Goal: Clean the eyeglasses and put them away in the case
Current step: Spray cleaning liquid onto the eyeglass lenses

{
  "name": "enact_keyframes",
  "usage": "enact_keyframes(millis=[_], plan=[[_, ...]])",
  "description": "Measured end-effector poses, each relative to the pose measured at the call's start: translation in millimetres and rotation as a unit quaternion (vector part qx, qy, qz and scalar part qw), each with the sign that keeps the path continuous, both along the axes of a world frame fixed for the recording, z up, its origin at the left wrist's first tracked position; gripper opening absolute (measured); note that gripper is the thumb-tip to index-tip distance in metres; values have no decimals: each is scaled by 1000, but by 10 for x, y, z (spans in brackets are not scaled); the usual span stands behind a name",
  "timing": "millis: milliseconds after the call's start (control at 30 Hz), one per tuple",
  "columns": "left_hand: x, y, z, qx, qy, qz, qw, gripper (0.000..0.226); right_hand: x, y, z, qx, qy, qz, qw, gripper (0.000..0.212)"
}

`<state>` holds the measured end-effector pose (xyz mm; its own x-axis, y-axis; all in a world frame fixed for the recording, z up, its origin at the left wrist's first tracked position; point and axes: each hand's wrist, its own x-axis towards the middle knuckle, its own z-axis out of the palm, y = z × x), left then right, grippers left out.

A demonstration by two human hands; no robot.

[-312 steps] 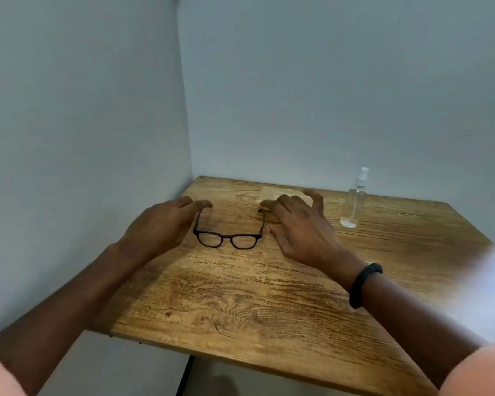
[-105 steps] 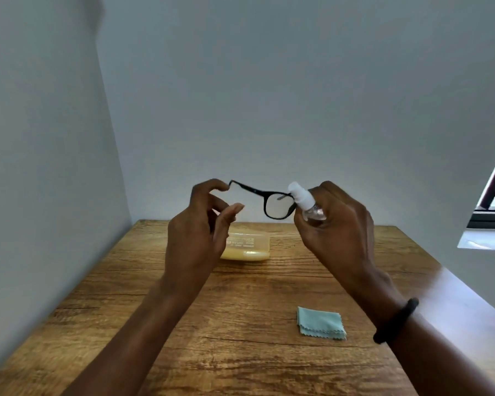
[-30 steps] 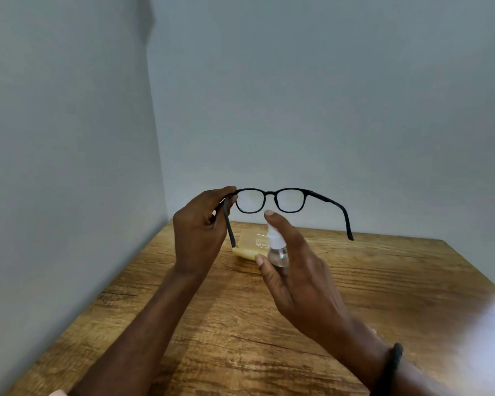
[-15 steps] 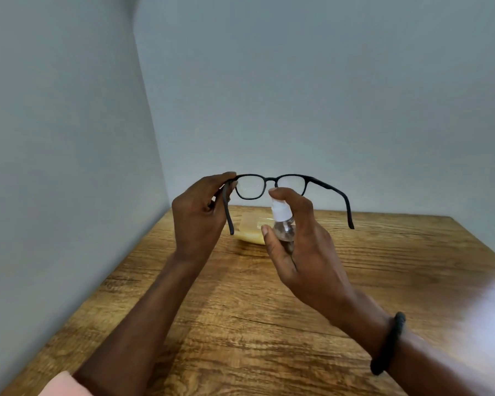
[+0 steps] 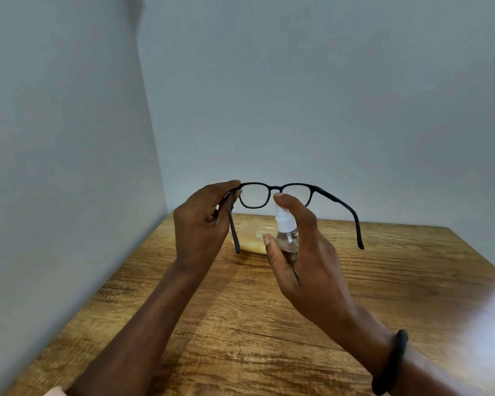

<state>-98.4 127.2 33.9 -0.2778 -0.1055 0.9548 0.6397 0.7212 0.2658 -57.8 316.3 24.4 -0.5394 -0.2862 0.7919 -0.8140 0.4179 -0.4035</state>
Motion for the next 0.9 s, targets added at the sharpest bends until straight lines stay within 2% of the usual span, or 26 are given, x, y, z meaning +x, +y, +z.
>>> enact_keyframes(millis=[167,333,533,900], plan=[[-1,6,-6,2,1,-2,1000,22,3,21,47,13,3,-5,1000,55],[1,-30,4,7,0,1,1000,23,11,30,18,27,3,-5,1000,65],[10,-61,51,21,-1,17,1000,20,-77,116,-4,4,17,-67,998,64],[7,-108,65,36,7,14,999,19,-158,204,-16,-13,20,-72,997,57]])
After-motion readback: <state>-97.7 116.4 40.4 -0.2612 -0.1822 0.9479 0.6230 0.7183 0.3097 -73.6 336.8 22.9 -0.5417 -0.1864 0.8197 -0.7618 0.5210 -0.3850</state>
